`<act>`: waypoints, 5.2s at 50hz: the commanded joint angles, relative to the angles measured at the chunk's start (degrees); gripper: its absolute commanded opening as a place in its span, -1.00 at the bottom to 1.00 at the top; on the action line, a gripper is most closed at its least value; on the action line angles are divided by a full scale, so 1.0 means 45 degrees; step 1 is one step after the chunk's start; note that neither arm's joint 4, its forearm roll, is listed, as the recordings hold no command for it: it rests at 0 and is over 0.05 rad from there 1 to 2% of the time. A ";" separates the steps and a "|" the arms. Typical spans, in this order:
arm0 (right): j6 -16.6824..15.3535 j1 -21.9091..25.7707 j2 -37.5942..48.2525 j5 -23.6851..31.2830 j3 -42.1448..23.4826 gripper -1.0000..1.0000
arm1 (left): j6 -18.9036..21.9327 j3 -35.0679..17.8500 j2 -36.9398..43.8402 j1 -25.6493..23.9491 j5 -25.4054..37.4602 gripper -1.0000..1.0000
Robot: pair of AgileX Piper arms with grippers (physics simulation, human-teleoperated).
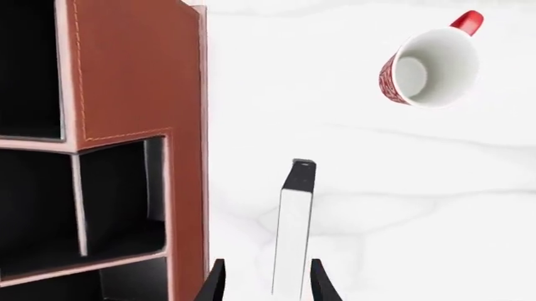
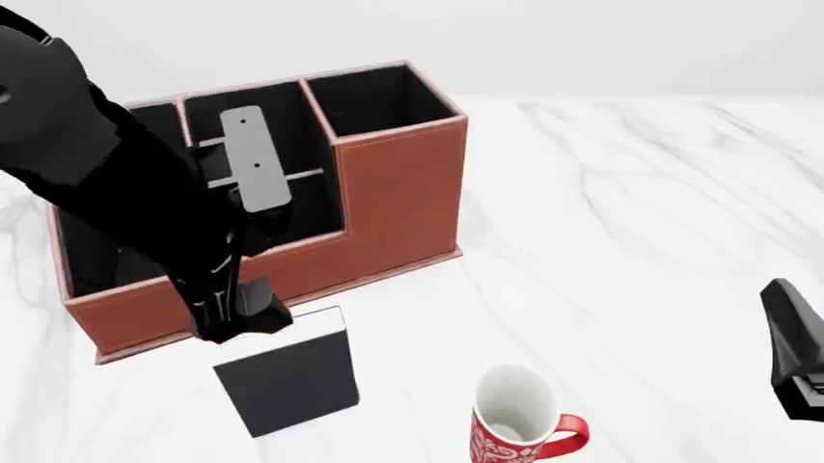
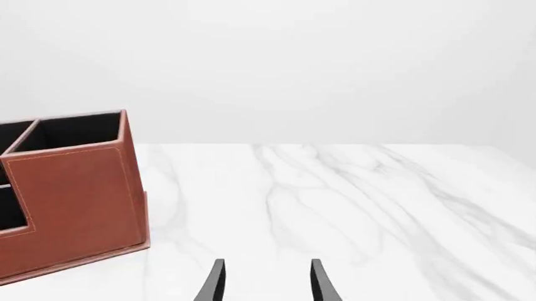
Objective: Pick up the book and place it in the front compartment of the caddy.
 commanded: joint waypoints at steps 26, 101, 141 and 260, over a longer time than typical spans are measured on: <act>0.0004 -0.0005 -0.0030 0.0022 0.0006 1.00 | -0.1187 0.1250 0.0684 -0.0966 -0.1455 1.00; -0.0001 -0.0018 -0.0027 0.0015 0.0011 1.00 | 0.1907 -0.0861 0.1263 0.0281 0.0272 -1.00; 0.0000 -0.0018 0.0277 -0.0291 0.0015 1.00 | 0.4800 -0.4358 0.1486 0.2913 0.1921 -1.00; 0.0001 -0.0021 -0.0024 0.0008 0.0015 1.00 | 0.5889 -1.0855 0.7052 0.5385 0.1922 -1.00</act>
